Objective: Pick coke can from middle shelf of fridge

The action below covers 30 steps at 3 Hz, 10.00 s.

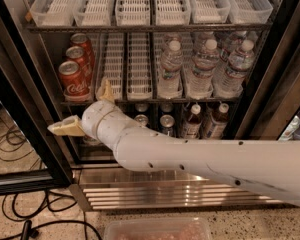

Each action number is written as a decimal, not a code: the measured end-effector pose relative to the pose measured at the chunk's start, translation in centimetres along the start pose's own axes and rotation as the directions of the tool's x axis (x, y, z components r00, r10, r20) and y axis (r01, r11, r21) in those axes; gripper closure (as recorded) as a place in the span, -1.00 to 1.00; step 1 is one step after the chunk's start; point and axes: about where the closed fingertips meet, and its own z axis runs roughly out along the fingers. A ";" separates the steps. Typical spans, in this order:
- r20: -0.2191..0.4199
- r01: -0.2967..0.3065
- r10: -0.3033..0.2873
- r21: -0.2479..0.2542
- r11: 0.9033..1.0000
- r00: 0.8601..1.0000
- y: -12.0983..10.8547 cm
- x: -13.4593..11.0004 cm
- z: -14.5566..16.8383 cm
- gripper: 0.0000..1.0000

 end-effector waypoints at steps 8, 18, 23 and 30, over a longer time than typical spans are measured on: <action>0.147 -0.036 -0.021 0.377 0.926 0.989 -1.8 -0.7 6.5 -0.36; 0.131 -0.081 0.039 0.338 0.938 0.991 -1.4 -1.7 1.8 -0.22; 0.121 -0.095 0.055 0.350 0.932 0.991 -3.7 -0.1 6.8 -0.24; 0.179 -0.146 0.095 0.298 0.943 0.979 -2.4 -3.1 4.6 1.00</action>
Offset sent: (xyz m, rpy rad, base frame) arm 0.0159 -0.0035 0.0157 0.0397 -0.0411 -0.0571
